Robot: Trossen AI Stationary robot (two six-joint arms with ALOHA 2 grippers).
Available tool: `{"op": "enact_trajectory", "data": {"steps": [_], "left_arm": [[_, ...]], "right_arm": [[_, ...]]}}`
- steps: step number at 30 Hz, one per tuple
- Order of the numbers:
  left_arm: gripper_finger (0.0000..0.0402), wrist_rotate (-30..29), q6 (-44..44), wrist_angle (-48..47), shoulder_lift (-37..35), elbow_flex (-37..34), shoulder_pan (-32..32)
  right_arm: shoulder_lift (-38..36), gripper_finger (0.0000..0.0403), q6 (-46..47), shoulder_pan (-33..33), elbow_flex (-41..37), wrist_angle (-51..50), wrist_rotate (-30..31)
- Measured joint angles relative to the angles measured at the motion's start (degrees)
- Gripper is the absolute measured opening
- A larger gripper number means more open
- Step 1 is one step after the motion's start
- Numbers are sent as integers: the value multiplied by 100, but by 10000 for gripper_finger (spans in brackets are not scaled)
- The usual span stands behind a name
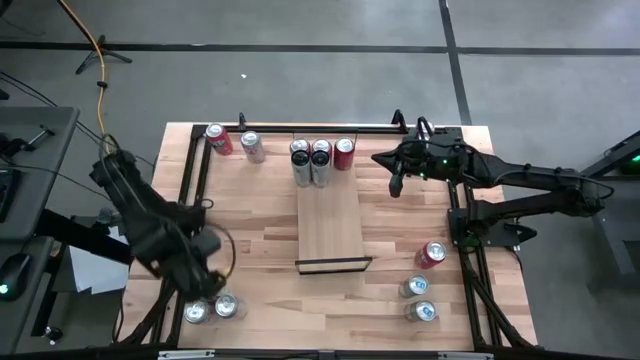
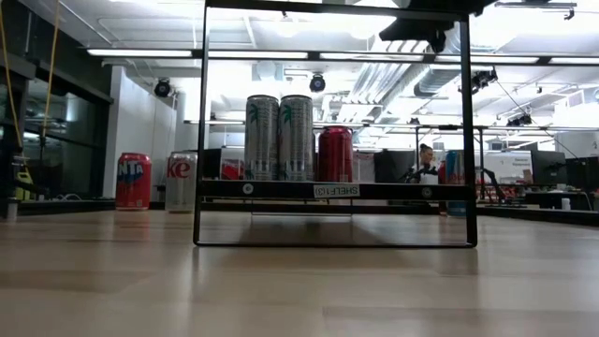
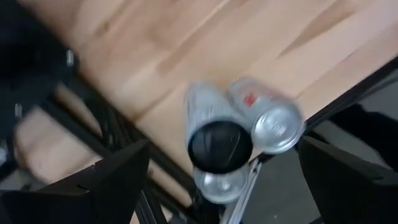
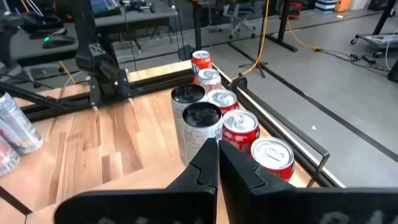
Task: Place canned beverage on shelf
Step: Put the black soda can on the shelf aligned with the other black soda can
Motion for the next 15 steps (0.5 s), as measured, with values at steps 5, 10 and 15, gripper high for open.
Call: {"op": "enact_trajectory", "data": {"steps": [5,10,15], "left_arm": [[360,222,-243,379,488,0,-389],[360,220,-121,329,689,0,-522],[360,45,190,205,818,2,-557]], "right_arm": [[0,0,0,0,0,-20,0],[0,0,0,0,0,-20,-2],[0,0,0,0,0,-20,-2]]}}
